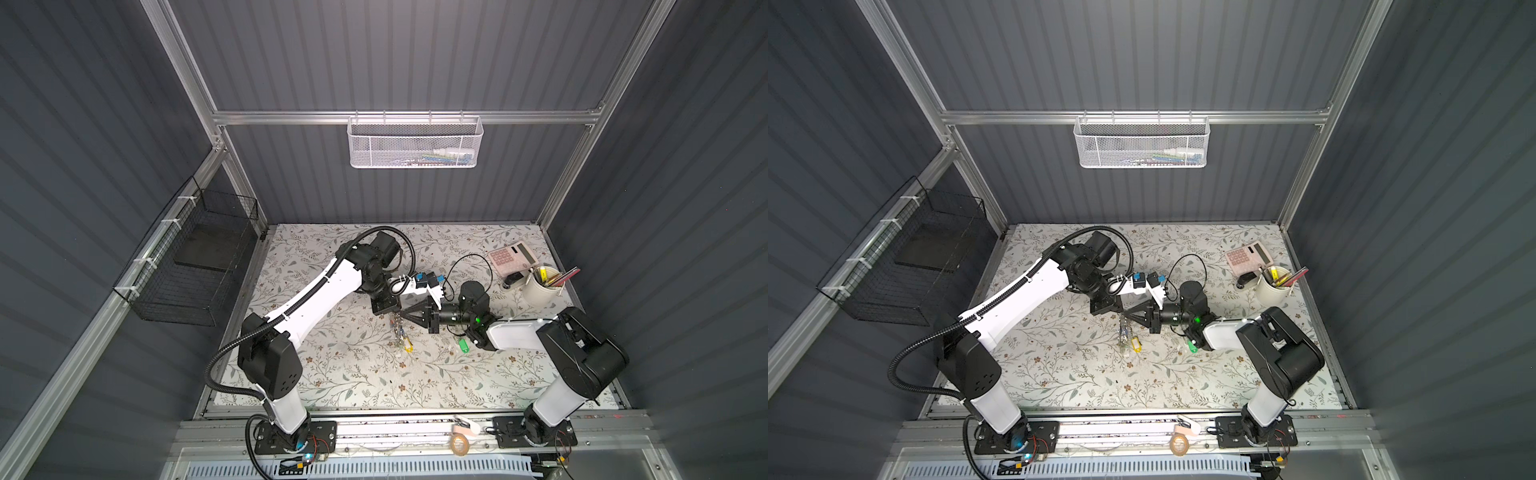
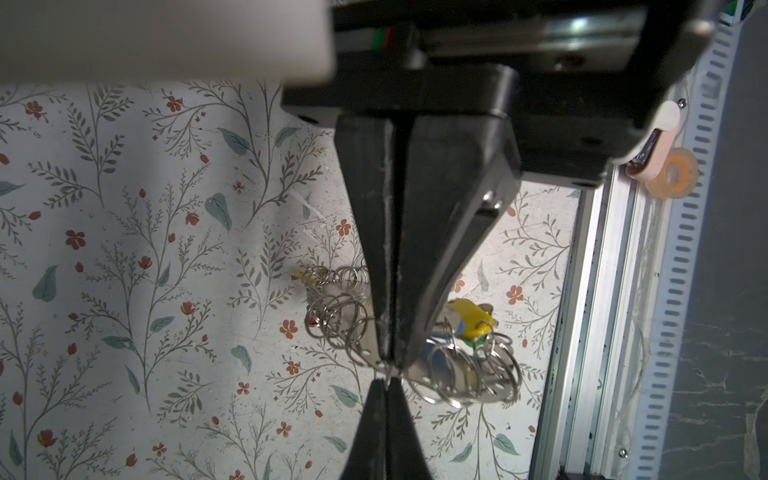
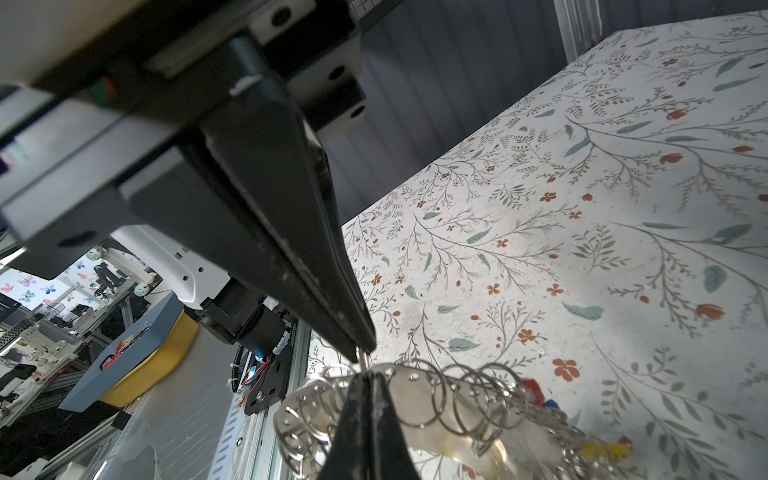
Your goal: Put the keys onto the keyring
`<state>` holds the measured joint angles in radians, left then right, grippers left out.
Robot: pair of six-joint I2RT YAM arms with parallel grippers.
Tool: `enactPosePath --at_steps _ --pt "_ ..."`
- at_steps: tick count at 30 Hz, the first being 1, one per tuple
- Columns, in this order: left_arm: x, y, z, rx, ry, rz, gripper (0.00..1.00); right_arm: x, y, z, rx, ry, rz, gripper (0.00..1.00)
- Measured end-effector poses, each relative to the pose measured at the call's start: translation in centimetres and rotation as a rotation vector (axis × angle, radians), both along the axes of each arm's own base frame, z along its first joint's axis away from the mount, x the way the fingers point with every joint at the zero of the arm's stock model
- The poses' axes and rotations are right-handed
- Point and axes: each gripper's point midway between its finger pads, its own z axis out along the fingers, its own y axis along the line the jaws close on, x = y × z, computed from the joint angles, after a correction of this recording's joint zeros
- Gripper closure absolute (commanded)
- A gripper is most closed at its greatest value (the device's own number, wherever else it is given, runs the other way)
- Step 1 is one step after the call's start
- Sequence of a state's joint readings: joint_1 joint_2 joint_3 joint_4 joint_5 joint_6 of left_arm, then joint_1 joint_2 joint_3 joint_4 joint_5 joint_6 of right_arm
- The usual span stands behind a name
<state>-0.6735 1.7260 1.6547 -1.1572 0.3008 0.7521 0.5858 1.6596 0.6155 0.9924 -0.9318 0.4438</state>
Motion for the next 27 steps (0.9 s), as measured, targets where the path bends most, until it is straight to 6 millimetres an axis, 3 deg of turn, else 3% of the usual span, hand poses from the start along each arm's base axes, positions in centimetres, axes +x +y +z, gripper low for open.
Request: enactPosePath --at_steps 13,27 --pt "0.01 -0.33 -0.24 -0.031 -0.002 0.015 0.84 0.13 -0.09 -0.14 -0.002 -0.002 -0.015 1.00" --pt "0.35 -0.20 0.01 -0.082 -0.005 0.065 0.77 0.17 -0.02 -0.05 0.000 -0.007 -0.020 1.00"
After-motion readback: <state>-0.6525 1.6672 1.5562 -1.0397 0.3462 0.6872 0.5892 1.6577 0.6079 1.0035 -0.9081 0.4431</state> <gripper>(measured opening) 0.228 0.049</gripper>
